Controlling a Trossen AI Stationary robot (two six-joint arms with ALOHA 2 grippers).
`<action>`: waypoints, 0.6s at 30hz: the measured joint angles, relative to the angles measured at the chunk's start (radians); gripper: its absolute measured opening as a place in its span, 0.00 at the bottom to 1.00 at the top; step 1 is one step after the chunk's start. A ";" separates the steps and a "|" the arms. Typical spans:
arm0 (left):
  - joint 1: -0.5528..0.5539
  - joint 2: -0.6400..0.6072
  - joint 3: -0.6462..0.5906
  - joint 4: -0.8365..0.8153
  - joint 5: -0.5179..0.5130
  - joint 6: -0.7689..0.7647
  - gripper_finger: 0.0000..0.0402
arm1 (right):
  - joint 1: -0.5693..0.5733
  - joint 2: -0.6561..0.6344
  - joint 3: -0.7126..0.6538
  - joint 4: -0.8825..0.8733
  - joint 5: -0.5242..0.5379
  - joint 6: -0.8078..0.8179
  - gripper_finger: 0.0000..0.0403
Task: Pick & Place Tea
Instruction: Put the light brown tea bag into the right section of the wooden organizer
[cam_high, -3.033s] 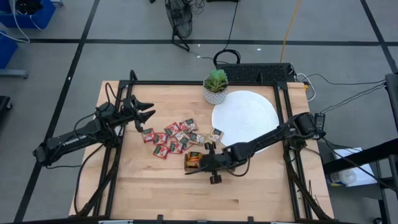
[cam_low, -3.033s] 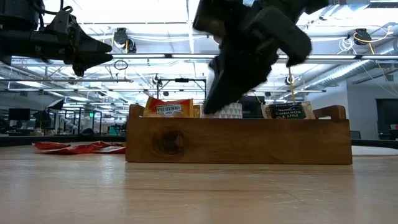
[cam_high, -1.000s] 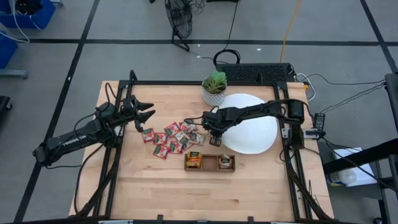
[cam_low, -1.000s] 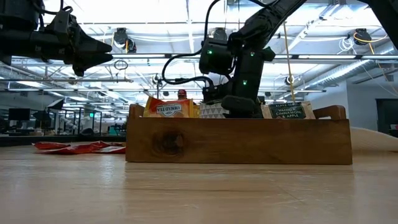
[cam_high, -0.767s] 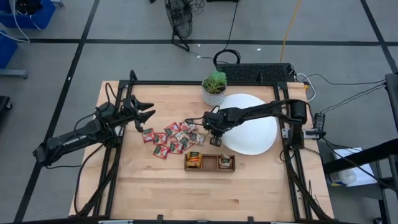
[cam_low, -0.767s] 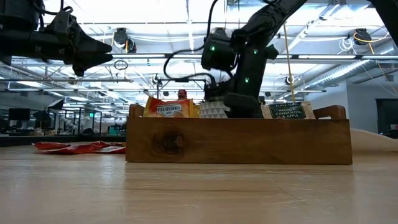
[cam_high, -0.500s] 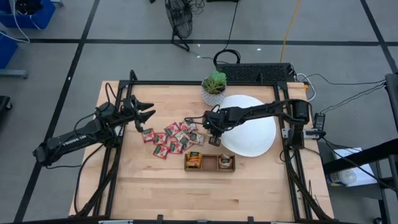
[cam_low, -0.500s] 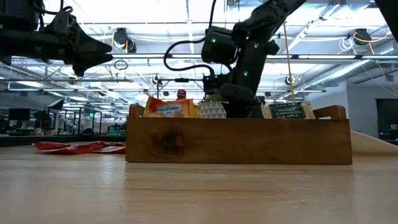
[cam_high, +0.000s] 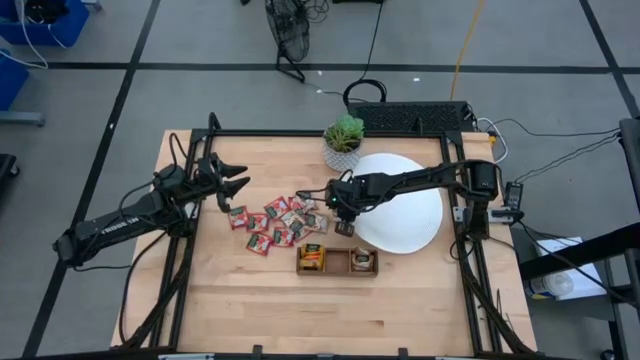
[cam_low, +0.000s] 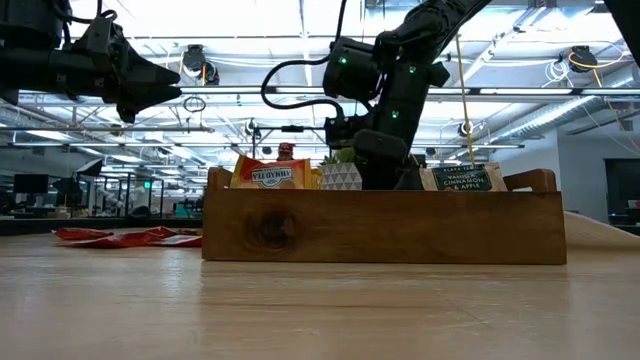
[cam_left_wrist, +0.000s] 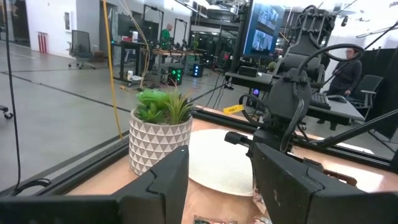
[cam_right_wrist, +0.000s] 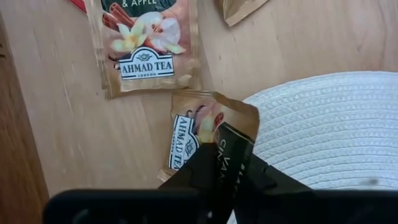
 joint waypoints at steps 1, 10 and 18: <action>0.000 0.000 0.000 0.000 0.000 0.000 0.45 | 0.000 0.000 0.000 0.002 0.000 0.004 0.08; 0.000 0.000 0.000 0.000 0.000 0.000 0.45 | 0.000 -0.002 0.000 0.002 0.000 0.021 0.09; 0.000 0.000 0.000 0.000 0.000 0.000 0.45 | 0.000 -0.002 0.001 0.015 -0.061 0.021 0.18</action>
